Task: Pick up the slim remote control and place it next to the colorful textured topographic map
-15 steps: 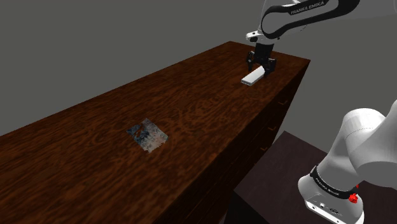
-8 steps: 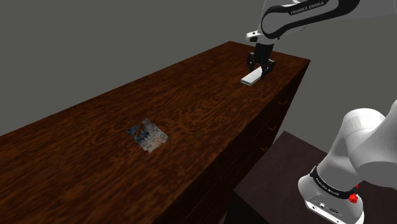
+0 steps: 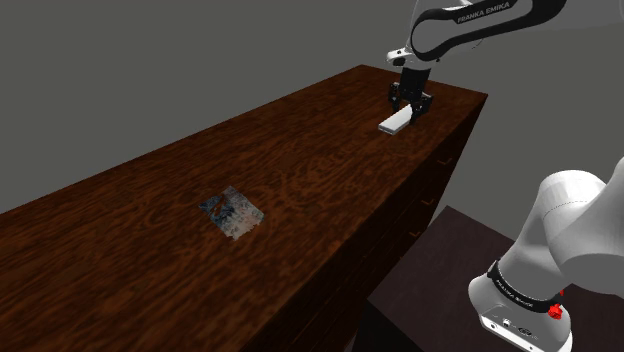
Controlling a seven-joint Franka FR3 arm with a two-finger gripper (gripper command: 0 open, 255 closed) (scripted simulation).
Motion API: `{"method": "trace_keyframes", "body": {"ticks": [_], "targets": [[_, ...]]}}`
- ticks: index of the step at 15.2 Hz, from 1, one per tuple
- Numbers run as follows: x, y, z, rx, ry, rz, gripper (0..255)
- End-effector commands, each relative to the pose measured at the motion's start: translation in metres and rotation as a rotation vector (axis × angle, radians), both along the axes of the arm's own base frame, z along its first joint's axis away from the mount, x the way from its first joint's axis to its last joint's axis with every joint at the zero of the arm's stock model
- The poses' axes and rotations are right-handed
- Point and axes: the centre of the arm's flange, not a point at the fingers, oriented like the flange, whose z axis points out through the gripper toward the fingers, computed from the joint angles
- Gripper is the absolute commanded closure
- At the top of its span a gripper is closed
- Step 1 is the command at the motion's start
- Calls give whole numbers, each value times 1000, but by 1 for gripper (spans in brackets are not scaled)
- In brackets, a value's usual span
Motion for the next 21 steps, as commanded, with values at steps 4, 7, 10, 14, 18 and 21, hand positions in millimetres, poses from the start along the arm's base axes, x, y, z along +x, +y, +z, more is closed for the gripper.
{"method": "trace_keyframes", "body": {"ticks": [4, 7, 10, 14, 18, 21], "targets": [[0, 0, 20, 0, 3, -1, 255], [0, 0, 36, 0, 3, -1, 255], [0, 0, 52, 0, 3, -1, 255], [0, 0, 73, 0, 3, -1, 255], [-1, 13, 88, 0, 3, -1, 255], [-5, 52, 88, 0, 3, -1, 255]]}}
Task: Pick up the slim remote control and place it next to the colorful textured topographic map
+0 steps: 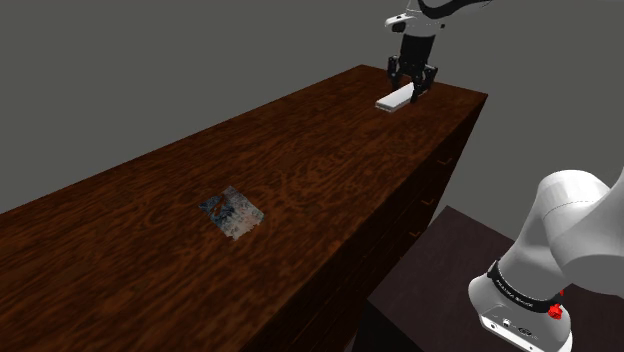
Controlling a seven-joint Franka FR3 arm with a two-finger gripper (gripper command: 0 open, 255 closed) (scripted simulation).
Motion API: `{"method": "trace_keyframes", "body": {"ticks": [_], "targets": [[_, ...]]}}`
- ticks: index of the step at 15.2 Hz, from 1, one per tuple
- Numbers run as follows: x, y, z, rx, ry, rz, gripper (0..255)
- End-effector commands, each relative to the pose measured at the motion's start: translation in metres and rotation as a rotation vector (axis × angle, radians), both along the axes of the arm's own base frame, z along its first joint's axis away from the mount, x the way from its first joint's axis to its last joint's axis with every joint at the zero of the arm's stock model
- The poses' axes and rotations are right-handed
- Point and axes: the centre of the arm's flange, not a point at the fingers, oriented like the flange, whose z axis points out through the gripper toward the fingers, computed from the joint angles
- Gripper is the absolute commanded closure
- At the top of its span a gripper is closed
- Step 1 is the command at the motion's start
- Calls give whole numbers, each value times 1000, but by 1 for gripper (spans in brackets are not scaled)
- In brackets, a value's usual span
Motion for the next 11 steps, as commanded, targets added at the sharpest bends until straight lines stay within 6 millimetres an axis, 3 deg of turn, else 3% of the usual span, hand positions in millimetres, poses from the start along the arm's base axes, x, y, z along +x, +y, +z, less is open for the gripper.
{"method": "trace_keyframes", "body": {"ticks": [1, 11], "targets": [[-3, 25, 0, 0, 0, -2, 255], [-16, 156, 1, 0, 0, -2, 255]]}}
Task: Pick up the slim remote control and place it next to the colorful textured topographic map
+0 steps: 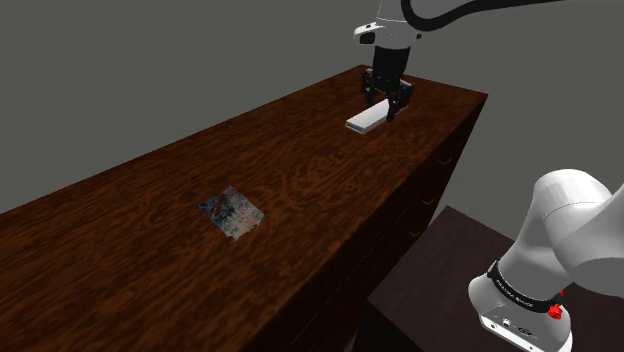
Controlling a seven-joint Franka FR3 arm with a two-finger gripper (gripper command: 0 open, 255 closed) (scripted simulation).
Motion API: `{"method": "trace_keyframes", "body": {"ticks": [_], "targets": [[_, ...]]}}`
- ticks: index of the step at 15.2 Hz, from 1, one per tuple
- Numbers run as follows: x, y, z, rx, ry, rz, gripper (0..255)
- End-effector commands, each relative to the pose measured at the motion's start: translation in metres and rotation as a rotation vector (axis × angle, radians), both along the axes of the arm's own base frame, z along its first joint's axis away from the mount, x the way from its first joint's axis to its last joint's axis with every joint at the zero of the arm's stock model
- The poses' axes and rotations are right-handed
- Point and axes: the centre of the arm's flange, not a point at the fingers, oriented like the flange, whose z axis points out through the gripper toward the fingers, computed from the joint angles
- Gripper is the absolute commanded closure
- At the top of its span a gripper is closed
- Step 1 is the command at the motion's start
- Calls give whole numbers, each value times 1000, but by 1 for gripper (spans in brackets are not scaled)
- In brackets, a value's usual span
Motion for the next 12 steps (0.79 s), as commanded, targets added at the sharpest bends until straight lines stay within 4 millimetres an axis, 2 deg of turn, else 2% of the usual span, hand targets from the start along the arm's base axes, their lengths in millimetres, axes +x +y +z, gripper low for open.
{"method": "trace_keyframes", "body": {"ticks": [1, 12], "targets": [[-2, 26, 0, 0, 0, -1, 255], [-17, 171, 1, 0, 0, -1, 255]]}}
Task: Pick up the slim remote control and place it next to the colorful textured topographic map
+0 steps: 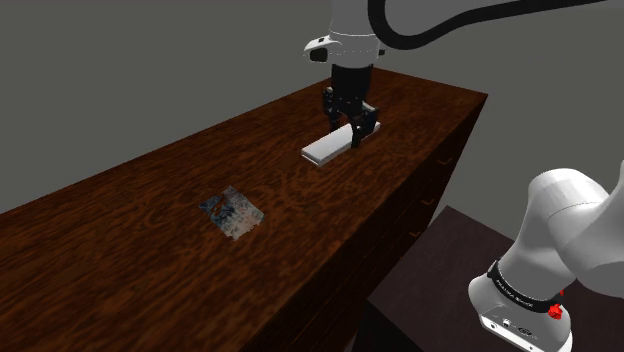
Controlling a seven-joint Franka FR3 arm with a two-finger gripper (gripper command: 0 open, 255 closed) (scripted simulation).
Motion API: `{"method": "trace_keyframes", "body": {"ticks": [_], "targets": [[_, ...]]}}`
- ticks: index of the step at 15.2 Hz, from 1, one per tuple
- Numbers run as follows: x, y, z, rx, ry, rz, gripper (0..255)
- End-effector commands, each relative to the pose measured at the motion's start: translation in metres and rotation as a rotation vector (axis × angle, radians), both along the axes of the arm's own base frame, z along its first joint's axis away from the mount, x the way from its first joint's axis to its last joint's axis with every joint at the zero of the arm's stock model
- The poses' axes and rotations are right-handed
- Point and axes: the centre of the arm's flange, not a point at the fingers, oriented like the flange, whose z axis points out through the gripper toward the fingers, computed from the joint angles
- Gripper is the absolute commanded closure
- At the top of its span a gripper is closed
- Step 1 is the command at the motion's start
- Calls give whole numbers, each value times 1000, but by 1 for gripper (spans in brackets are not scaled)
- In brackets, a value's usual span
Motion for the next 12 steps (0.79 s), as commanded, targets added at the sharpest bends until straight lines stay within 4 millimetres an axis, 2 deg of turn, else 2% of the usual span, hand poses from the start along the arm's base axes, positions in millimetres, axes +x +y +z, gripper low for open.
{"method": "trace_keyframes", "body": {"ticks": [1, 12], "targets": [[-2, 26, 0, 1, -1, -1, 255], [-17, 171, 1, 1, -1, -1, 255]]}}
